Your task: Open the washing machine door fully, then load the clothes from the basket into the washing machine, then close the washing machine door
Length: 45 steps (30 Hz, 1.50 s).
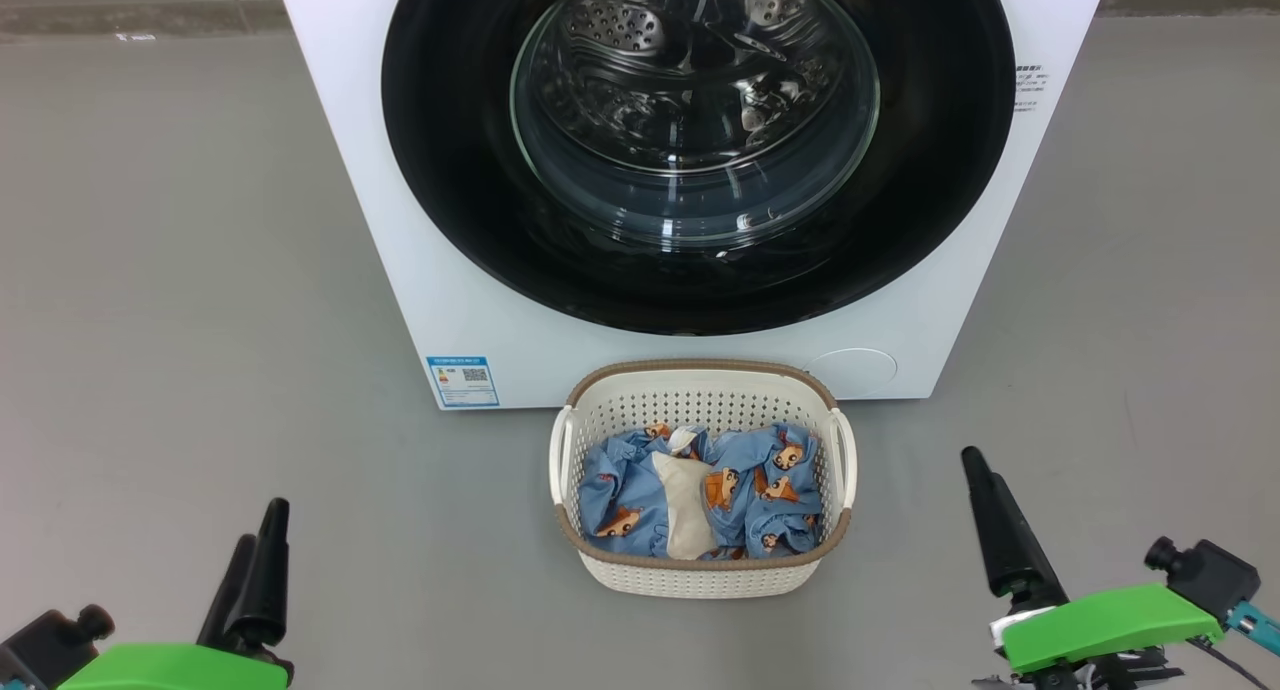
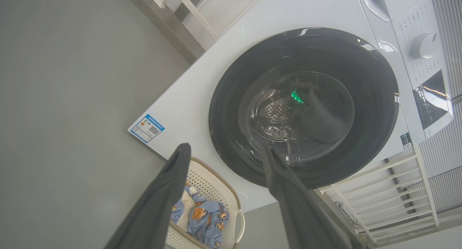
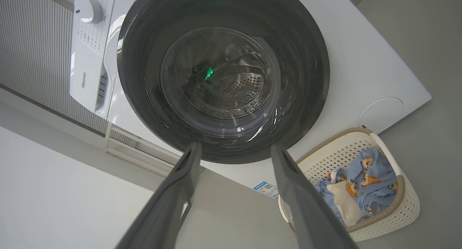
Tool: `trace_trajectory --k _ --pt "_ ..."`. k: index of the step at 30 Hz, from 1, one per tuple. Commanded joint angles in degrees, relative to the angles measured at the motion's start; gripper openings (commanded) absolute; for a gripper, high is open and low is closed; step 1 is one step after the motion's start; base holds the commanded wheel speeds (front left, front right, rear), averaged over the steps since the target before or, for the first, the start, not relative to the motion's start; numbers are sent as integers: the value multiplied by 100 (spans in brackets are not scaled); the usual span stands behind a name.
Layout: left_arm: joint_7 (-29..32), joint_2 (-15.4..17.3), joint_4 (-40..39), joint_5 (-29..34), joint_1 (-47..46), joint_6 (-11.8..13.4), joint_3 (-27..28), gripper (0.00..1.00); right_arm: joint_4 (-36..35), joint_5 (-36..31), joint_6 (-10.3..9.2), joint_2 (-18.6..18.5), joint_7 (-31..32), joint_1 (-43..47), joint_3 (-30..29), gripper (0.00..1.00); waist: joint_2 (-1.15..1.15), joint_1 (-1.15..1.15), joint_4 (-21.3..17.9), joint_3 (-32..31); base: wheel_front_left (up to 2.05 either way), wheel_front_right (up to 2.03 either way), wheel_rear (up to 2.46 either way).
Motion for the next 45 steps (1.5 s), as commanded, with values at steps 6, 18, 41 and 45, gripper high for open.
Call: trace_trajectory --k 6,18,41,45 --pt "-177 255 -231 832 -220 -14 39 100 -148 -1046 5 -12 -152 -346 231 100 0 0 -5 -18 0 0 0" --pt "-366 329 -238 1562 -217 -16 -38 100 -105 -2309 6 -9 -327 -392 178 100 0 0 -26 -31 0 0 0" --pt "-762 568 -280 2508 -219 -19 -149 100 -135 -3961 7 -1 -694 -506 440 100 0 0 -46 -31 0 0 0" --pt "-831 642 -286 2691 -215 -20 -204 100 -155 -4252 7 0 -758 -526 515 100 0 0 -58 -32 0 0 0"
